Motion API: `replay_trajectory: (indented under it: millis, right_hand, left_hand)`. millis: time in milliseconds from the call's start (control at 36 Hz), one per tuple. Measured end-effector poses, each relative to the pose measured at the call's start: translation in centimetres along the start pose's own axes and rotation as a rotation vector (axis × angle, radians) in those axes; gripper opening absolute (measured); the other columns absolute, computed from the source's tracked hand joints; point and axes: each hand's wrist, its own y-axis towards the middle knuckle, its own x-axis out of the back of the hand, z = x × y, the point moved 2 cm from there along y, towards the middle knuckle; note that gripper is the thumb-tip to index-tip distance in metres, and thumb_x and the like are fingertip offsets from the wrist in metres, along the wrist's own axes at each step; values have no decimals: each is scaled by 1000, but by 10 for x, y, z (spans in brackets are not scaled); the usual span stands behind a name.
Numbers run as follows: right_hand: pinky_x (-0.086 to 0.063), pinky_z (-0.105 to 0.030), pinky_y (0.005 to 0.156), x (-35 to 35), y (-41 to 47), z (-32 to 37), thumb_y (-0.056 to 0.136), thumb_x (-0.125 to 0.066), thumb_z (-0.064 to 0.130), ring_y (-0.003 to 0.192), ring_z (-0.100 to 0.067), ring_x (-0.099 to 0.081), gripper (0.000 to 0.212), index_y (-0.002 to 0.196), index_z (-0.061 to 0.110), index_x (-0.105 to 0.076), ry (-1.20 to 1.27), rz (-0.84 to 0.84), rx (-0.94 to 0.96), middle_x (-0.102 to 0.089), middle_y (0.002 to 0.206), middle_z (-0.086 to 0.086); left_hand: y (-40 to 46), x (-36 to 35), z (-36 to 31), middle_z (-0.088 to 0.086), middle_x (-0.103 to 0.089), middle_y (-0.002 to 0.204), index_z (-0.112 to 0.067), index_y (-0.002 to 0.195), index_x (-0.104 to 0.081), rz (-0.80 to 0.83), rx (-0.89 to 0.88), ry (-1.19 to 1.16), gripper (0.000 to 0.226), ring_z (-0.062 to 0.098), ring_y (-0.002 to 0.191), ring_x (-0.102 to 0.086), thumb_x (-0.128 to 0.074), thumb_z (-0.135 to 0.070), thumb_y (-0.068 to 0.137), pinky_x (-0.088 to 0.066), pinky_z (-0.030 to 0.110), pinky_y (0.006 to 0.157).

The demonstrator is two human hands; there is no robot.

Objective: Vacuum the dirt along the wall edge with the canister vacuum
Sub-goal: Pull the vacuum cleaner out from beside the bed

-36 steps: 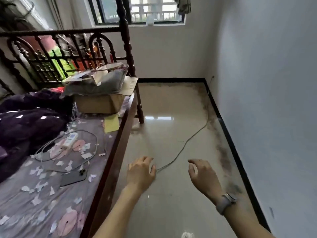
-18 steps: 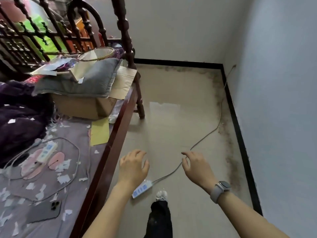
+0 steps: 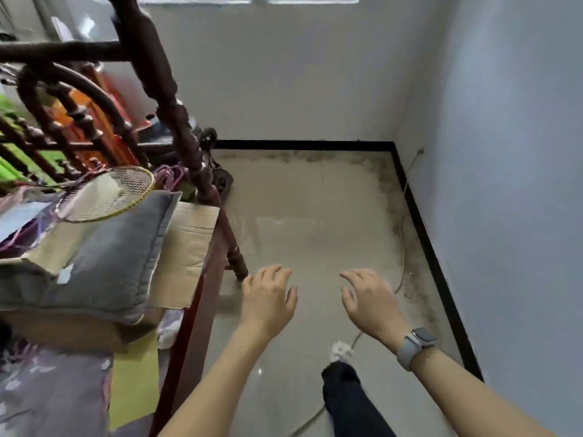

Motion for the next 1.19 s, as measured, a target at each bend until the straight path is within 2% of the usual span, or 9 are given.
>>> replay_trajectory:
  millis: [194,417,694,861,1194]
  right_hand:
    - [-26,-29,111,-4,165,-40,100,-40,30,135,-13,-36,41,141,26,-46,1,64,-16,-48,142,7]
    - [-23,-29,111,34,365,-52,101,-36,32,137,-13,-33,43,143,27,-41,-36,131,42,-45,144,9]
    - [-24,-31,114,40,545,4,102,-37,29,138,-14,-32,43,145,23,-40,-10,248,210,-44,145,5]
    - [-26,-31,113,35,671,37,102,-37,29,139,-15,-31,44,146,23,-39,-11,259,211,-43,146,4]
    - [-32,-33,107,53,903,169,101,-39,24,135,-22,-37,46,147,18,-39,-12,228,348,-46,145,0]
  left_hand:
    - [156,-15,5,-7,-43,144,-25,139,-47,22,72,-17,45,14,134,-37,-46,-39,97,-27,30,106]
    - [343,27,5,-7,-41,145,-26,142,-43,-10,186,-40,44,14,134,-35,-41,-38,99,-22,31,108]
    - [478,53,76,-6,-41,145,-26,141,-43,-2,420,-71,44,15,134,-36,-41,-37,99,-23,32,109]
    - [598,88,137,-4,-46,141,-23,138,-48,-91,465,-92,41,17,131,-41,-44,-33,98,-26,34,109]
    - [783,186,282,0,-49,141,-20,137,-50,-200,573,-112,41,20,131,-42,-46,-30,98,-29,35,109]
